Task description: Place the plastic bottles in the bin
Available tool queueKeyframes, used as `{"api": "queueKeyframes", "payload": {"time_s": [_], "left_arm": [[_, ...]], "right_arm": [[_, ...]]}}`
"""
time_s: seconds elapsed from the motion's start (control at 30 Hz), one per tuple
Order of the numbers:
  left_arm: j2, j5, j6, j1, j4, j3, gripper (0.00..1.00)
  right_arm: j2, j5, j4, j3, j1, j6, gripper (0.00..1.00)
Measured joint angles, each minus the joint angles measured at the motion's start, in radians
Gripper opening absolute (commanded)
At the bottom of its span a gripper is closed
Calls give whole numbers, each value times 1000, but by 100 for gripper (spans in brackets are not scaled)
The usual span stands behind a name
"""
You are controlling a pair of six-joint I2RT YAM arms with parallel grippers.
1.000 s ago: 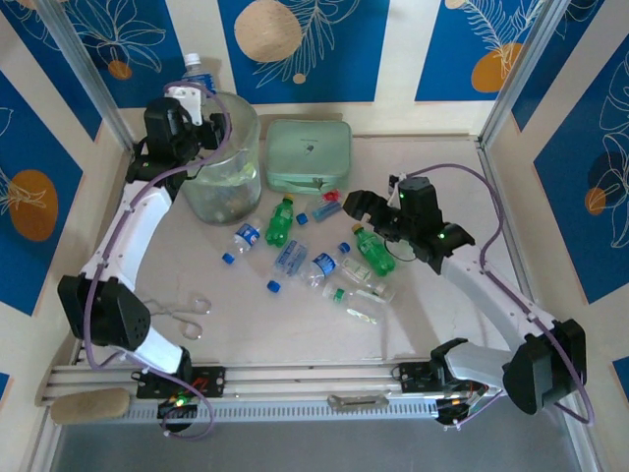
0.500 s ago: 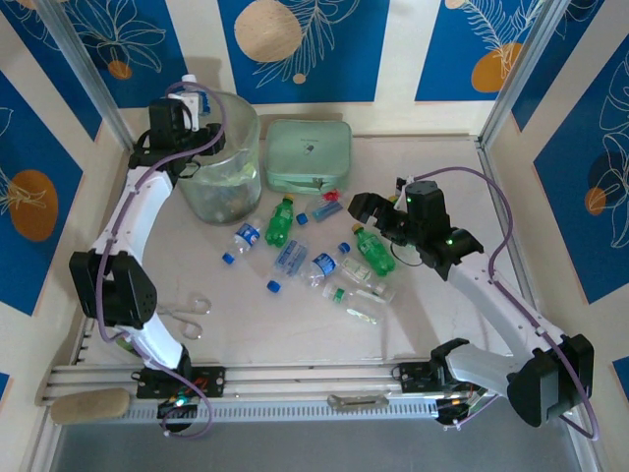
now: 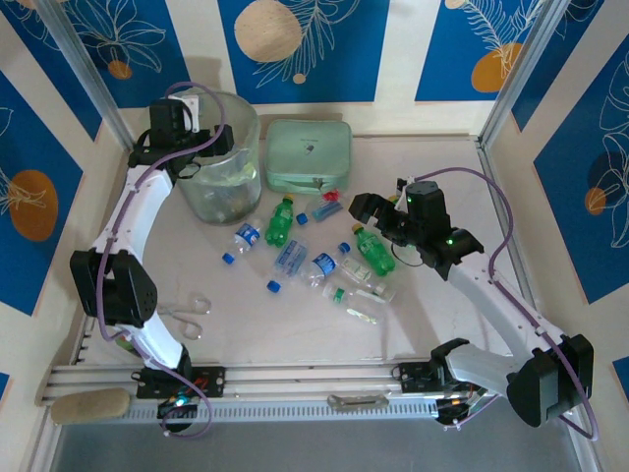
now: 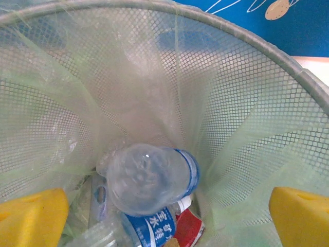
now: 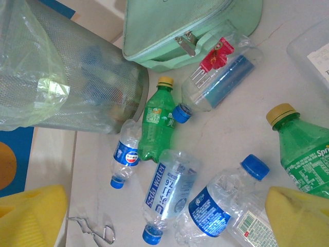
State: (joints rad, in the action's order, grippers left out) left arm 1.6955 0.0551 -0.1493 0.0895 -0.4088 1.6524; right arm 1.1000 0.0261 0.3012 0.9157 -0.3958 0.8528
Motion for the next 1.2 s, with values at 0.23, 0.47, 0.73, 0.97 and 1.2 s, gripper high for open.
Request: {"api": "queueKeyframes", "payload": {"time_s": [0.23,0.47,0.73,0.97,1.2], "left_arm": [[-67,45,-27,0,-2,-1,100],[-265,150,-128,1,89,-129,100],[-465,254,-289,69,282,-403,100],[-523,285,-370,221,388,-618,100],[-524,292,-406,374,451,-721,100]], "right_arm": [[16,-1,0,0,0,0,99],[57,-4,2,0,1,-1,99],[131,-10,65,45,68,-46,99],[192,-10,137,97,182,-118,99],[267,52,239,179,241,-299,93]]}}
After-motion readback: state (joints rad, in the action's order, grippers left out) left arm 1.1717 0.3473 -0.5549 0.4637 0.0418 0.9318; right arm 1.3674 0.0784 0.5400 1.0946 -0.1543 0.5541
